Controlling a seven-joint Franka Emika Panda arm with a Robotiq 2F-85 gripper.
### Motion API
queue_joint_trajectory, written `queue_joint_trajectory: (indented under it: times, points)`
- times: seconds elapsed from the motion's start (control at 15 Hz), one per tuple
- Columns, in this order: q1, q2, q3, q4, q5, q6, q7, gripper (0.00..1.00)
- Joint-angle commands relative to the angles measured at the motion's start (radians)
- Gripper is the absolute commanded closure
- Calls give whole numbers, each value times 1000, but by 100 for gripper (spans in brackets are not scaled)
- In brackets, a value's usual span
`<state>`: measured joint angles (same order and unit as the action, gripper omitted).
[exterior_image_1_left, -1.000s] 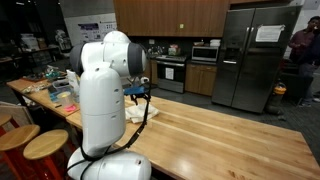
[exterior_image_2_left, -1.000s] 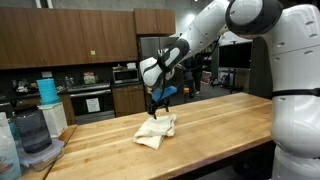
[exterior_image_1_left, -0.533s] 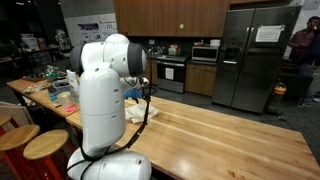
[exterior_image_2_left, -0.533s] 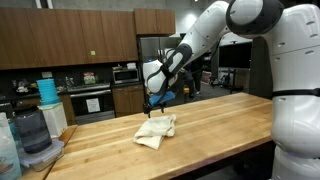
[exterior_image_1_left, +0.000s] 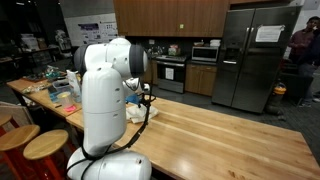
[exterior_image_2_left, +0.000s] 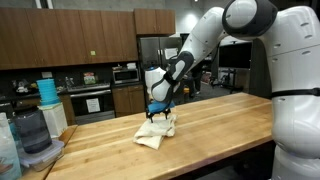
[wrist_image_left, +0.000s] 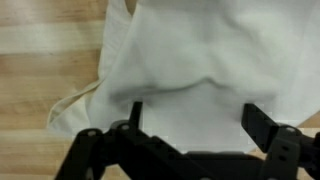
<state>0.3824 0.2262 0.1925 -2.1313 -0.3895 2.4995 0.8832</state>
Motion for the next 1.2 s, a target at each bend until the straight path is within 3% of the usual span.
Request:
queue_joint_trajectory:
  times: [0.0, 0.2, 0.4, 0.53, 0.73, 0.87, 1.13]
  points:
    - [-8, 19, 8, 4, 101, -26, -8, 0]
    - [-36, 46, 51, 15, 304, -46, -155, 0]
    - [-69, 49, 101, 23, 517, -86, -395, 0]
    - [-69, 39, 111, 30, 579, -130, -520, 0]
    - [-58, 19, 104, 29, 558, -139, -626, 0]
    - [-56, -21, 111, -5, 575, -47, -656, 0]
    - [-67, -97, 162, -73, 741, 199, -704, 0]
